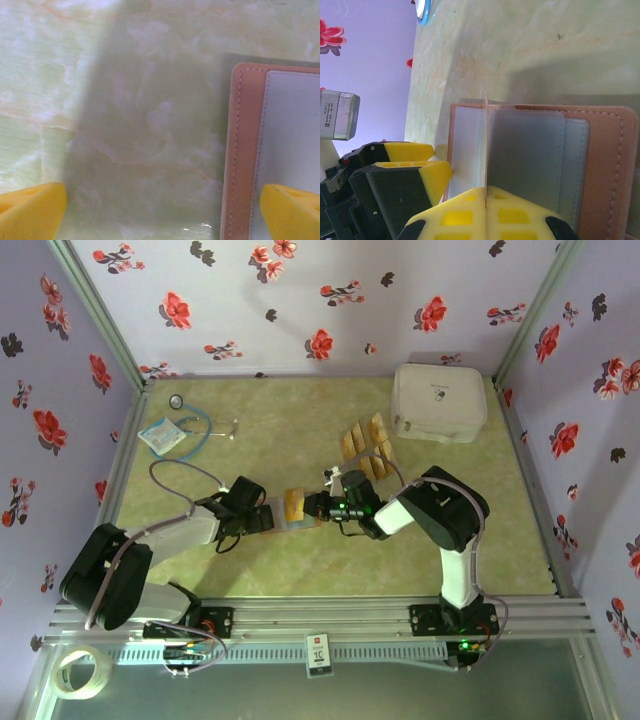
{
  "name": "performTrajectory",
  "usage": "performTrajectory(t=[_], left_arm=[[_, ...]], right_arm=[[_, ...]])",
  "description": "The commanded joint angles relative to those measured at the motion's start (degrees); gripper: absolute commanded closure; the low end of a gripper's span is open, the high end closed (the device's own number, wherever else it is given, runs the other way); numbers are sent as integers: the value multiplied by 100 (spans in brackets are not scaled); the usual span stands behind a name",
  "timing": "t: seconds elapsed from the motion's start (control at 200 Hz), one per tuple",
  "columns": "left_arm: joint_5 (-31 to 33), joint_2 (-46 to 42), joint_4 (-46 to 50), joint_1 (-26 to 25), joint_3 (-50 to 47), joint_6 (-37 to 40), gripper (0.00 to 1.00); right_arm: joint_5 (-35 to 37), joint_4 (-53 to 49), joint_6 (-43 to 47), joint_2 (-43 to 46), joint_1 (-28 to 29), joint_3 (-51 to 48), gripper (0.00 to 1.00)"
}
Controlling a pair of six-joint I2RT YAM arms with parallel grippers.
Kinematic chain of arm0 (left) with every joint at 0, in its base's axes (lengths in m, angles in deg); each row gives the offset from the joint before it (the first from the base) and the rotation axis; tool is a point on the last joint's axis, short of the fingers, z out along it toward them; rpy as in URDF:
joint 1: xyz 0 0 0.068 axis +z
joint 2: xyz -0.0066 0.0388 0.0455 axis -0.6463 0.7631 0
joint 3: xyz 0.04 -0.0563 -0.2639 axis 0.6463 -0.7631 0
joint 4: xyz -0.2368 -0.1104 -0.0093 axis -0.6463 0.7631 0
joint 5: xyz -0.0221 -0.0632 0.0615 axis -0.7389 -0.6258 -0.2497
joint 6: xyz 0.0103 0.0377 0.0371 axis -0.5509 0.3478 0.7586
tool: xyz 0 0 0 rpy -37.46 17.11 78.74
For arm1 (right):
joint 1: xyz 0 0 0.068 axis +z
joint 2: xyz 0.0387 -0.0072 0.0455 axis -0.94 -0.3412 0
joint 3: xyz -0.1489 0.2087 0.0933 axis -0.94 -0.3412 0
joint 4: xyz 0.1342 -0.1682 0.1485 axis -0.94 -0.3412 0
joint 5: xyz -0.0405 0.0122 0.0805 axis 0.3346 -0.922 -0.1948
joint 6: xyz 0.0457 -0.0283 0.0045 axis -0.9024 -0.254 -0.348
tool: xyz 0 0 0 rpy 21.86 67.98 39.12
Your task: Put the credit cards into the card holder
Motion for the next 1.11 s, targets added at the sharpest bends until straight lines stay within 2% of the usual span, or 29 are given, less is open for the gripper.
performTrajectory(t=[0.0,1.1], left_arm=[[136,27,392,-48,-27,-119,0],[133,60,315,-88,-63,-136,0]], right_arm=[[-146,99,-43,-106,-13,6,100],[-295,39,-114,-329,157,128,100]])
